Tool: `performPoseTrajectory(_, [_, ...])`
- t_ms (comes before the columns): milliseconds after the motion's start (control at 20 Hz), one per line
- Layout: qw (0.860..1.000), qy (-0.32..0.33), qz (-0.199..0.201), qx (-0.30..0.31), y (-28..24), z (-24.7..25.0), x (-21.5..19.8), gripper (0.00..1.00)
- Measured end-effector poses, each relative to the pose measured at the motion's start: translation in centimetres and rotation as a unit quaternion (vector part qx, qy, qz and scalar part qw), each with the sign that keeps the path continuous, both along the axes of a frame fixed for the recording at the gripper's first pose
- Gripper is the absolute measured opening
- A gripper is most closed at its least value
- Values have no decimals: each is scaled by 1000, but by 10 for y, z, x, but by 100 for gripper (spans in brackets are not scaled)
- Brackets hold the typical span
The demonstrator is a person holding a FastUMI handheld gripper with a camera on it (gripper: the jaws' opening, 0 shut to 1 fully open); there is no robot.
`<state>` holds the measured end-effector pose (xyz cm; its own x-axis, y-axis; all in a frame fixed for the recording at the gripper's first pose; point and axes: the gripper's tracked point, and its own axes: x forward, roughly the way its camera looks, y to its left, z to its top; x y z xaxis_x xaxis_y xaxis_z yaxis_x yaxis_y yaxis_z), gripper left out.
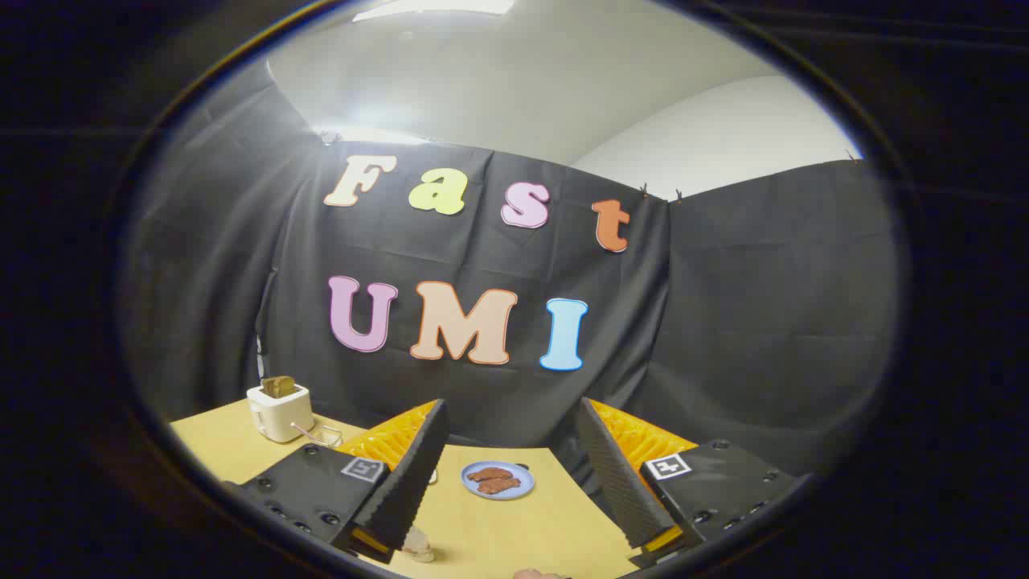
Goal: Take the bottle from table, then pour the juice into the cup, finally place the bottle on the coaster
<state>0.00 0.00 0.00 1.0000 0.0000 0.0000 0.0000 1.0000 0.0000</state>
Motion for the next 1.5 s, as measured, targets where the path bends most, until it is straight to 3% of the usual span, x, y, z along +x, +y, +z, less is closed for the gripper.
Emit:
performPoseTrajectory(950, [998,31,41,38,25,-29,7,100])
performPoseTrajectory(1500, [984,128,101,67,77,-141,-3,100])
